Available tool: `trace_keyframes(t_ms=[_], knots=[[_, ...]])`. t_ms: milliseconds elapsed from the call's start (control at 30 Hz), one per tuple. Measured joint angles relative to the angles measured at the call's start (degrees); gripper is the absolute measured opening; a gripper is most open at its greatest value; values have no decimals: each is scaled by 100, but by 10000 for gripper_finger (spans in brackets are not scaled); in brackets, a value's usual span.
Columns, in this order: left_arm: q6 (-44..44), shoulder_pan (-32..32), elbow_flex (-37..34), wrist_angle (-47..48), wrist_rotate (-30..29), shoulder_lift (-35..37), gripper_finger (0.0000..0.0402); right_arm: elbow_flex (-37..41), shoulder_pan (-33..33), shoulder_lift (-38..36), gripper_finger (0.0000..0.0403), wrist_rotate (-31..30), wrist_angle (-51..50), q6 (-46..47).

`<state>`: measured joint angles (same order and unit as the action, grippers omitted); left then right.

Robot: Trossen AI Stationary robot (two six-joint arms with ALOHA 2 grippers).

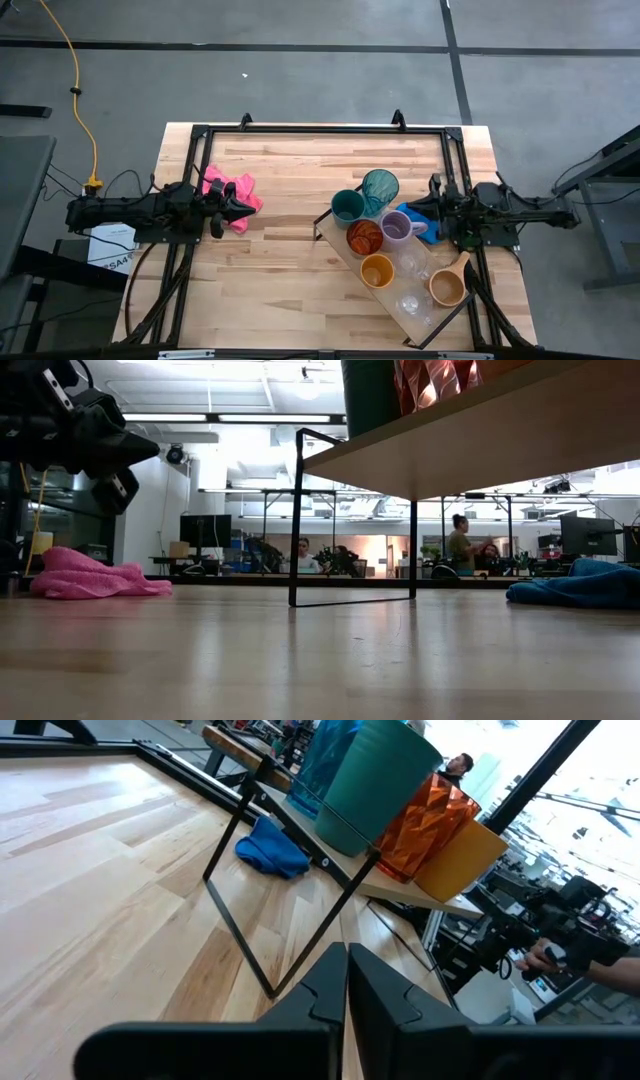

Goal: Stack small to large cups/mugs on shelf
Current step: Return to Home Position

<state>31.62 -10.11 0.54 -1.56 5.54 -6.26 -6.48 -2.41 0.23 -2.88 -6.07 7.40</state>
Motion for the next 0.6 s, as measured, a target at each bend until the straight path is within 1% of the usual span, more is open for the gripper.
trace_keyframes(t_ms=[233,433,600], knots=[[0,0,0,0,0,0,2,5,-1,0,0,7,13,-145],[0,0,0,0,0,0,1,576,-1,-2,0,90,779,55],[0,0,0,0,0,0,2,586,-1,-2,0,90,750,25]])
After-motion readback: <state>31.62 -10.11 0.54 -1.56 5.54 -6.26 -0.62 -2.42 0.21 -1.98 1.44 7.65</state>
